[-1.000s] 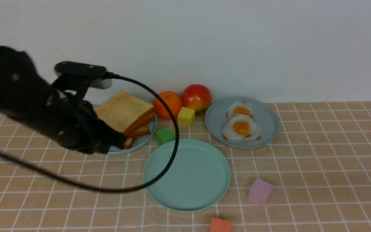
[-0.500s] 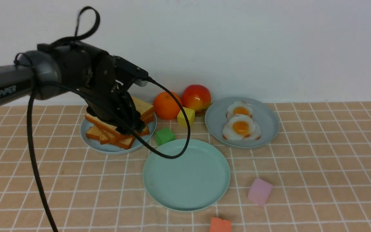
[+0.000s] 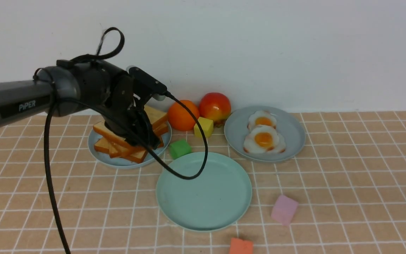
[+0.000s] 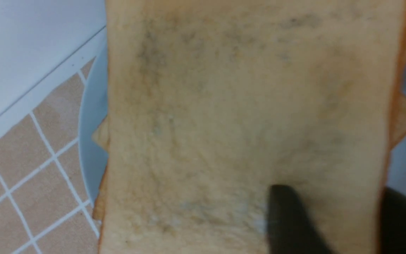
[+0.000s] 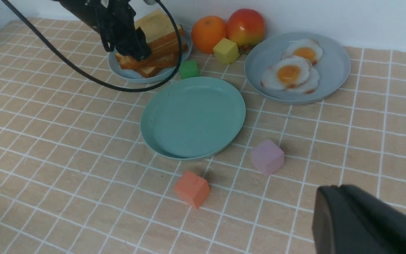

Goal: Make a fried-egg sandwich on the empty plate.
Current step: Use the left arm to grab a slice of bread, then use the left arm to put a slice of bread into the empty plate in the middle

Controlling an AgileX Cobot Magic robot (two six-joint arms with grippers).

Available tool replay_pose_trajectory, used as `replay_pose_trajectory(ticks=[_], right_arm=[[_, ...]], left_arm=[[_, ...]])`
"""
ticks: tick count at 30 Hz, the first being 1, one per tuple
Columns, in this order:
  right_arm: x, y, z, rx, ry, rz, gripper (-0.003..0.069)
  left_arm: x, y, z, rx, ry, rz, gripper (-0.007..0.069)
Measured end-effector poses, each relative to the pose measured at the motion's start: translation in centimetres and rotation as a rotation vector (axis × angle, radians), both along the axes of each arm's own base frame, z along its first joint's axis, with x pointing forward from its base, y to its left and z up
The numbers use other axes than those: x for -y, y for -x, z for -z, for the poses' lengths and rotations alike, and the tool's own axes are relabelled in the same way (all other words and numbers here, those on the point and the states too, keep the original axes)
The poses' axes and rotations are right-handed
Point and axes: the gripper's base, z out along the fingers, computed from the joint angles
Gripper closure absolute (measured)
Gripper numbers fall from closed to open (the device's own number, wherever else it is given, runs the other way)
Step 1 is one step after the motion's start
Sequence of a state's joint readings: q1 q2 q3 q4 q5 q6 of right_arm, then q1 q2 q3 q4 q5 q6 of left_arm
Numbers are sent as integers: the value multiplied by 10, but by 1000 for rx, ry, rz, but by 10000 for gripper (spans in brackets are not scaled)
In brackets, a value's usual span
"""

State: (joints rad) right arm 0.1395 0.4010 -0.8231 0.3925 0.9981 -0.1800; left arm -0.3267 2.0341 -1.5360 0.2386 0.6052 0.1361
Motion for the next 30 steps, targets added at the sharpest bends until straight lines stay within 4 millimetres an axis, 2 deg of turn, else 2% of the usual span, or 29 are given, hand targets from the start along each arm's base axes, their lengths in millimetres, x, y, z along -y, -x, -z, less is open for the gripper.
replay_pose_trajectory(ticks=[3,4,8,10,11,12,14,16,17,18,20,24,30], right_arm=[[-1,0,0,-1,-10,-6,626],[-1,0,0,-2,-11,-6,626],[-1,1,-1,-3,-18,-10,624],[-2,1,-1,-3,-21,-12,622],[-2,1,-1,-3,-21,-12,622],[-2,1,-1,-3,-23,-13,620],[-2,1,-1,-5,-23,-14,619],[-2,1,0,-9,-22,-16,618],[-2,1,0,-10,-22,-16,617],[-2,1,0,-10,-22,-17,615],[-2,1,0,-10,-24,-18,613],[-2,1,0,-11,-24,-18,608],[-2,1,0,-12,-27,-20,600]], left_arm=[[0,4,-11,10,12,-5,554],[0,4,-12,12,14,-5,554],[-2,19,-54,51,81,-32,550],[2,36,-77,61,144,-32,550],[2,37,-75,55,147,-32,550],[13,60,-89,66,175,23,550],[29,85,-96,76,187,108,550],[51,115,-88,65,171,230,550],[57,123,-83,56,163,266,550],[67,138,-69,26,142,326,550],[80,154,-48,-6,100,402,550],[92,156,-20,-18,37,469,550],[97,147,-6,30,-11,519,550]])
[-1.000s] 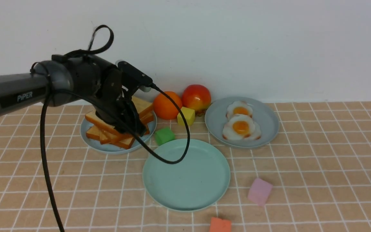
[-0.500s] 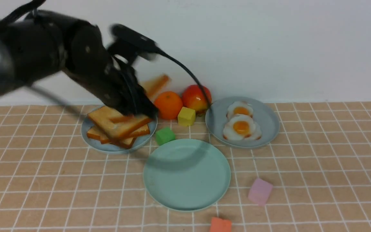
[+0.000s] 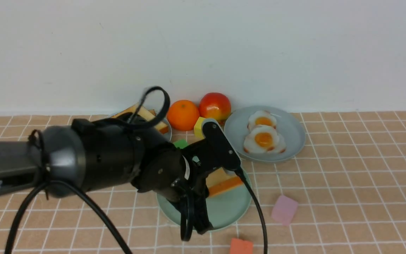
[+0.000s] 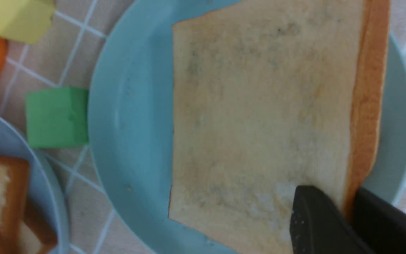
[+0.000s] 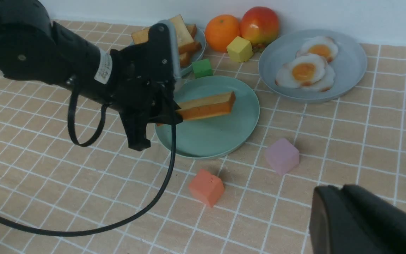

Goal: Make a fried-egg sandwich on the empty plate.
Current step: Use the left arm to put a slice of bread into the empty plate in the middle, then use the right arm to grab a fried egg

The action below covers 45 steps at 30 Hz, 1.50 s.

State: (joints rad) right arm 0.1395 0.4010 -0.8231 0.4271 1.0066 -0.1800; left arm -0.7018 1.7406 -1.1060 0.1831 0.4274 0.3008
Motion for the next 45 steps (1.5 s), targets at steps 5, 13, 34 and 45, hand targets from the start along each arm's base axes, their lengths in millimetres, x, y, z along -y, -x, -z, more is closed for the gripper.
replay_pose_trajectory(ticks=[5,13,34,45], right_arm=[[1,0,1,-8,6,13,571],[5,-10,6,-109,-10,99,350],[-28,-214,48,-433,67,22,417],[-49,-330,109,-589,14,17,381]], left_arm=[[0,-1,2,7,-20,12,547],[-1,-1,3,3,-25,8,334],[-77,90,-143,61,536,-385,638],[-139,175,-123,139,917,-339,638]])
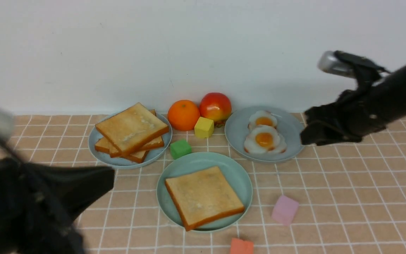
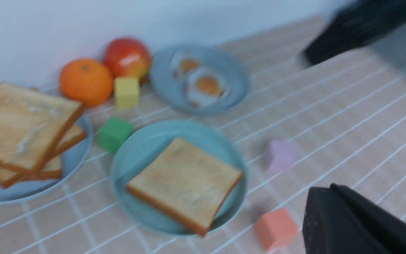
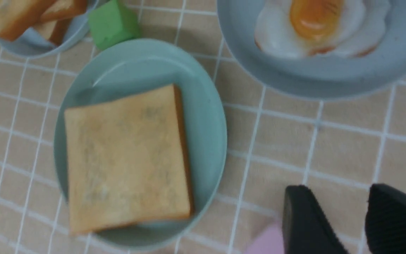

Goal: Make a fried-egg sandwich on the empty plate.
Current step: Use the right arm to grab a fried egg

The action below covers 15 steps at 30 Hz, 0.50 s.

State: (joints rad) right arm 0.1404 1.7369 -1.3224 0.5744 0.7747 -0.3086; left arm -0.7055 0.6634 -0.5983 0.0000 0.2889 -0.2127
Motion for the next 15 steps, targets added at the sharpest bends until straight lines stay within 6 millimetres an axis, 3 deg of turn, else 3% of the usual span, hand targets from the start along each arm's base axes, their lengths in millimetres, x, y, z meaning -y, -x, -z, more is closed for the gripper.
replay_pose_trajectory(ticks=[3,4,5,7,15], right_arm=[[-4,-23,15,-18,-3,3,361],[-5,-41,24,-23,-4,7,342],[-5,-43,25,-23,-4,7,340],[-5,-68,38,-23,-14,18,307],[-9,-114,77,-31,-32,31,267]], left_arm=[[-5,6,7,27,34,0,638],[-7,8,9,42,54,0,638],[-7,9,9,44,56,0,638],[-7,9,4,75,94,-1,638],[-7,9,1,93,135,-2,638]])
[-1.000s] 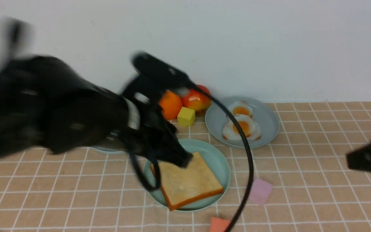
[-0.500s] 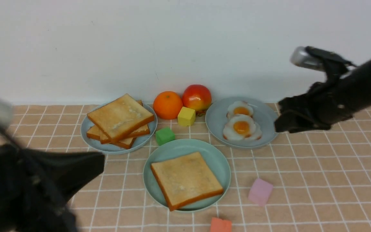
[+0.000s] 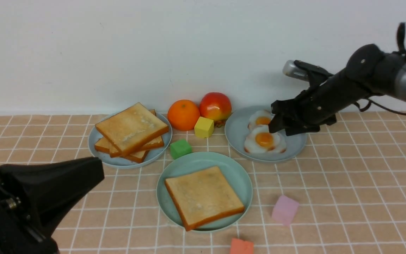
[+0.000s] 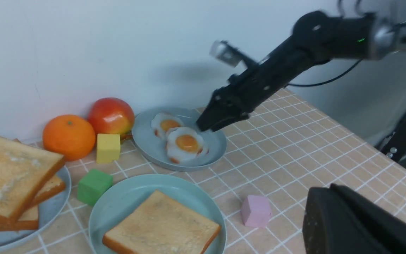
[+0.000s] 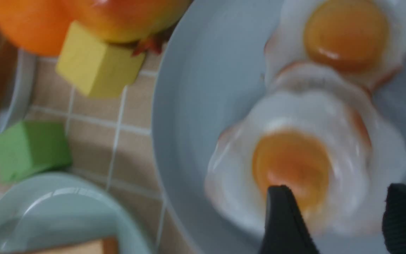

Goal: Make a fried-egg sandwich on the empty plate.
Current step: Use the right arm to grab a fried egg

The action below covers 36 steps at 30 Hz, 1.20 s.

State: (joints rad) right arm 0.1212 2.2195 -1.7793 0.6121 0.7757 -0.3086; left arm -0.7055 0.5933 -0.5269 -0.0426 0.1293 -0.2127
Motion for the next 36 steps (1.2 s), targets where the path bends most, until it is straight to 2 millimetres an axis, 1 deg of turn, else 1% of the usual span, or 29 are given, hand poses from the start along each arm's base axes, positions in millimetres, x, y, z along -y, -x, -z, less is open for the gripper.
replay_pose_trajectory(ticks=[2,3,4,7,21,24,27,29,30,31,33,36], right_arm=[[-1,-8,9,-4,-9,4,266],[-2,-8,9,-4,-12,5,266],[-3,-13,15,-10,-27,10,267],[-5,-18,24,-21,-43,18,267],[-5,-18,26,-29,-50,16,267],[-5,-18,26,-36,-52,9,279],[-6,-17,26,-46,-53,3,323],[-6,-17,26,-46,-53,2,366],[-6,-17,26,-46,-53,2,371],[-6,-17,26,-46,-53,2,413],[-6,-17,25,-44,-53,2,460],[-6,-16,25,-51,-54,-3,552]], left_arm=[[0,0,0,-10,11,0,638],[0,0,0,-11,13,0,638],[0,0,0,-20,23,1,638],[0,0,0,-35,41,1,638],[1,1,0,-62,72,2,638],[1,1,0,-62,73,2,638],[1,1,0,-62,73,2,638],[1,1,0,-62,73,2,638],[1,1,0,-62,73,2,638],[1,1,0,-62,73,2,638],[1,1,0,-62,73,2,638],[1,1,0,-62,73,2,638]])
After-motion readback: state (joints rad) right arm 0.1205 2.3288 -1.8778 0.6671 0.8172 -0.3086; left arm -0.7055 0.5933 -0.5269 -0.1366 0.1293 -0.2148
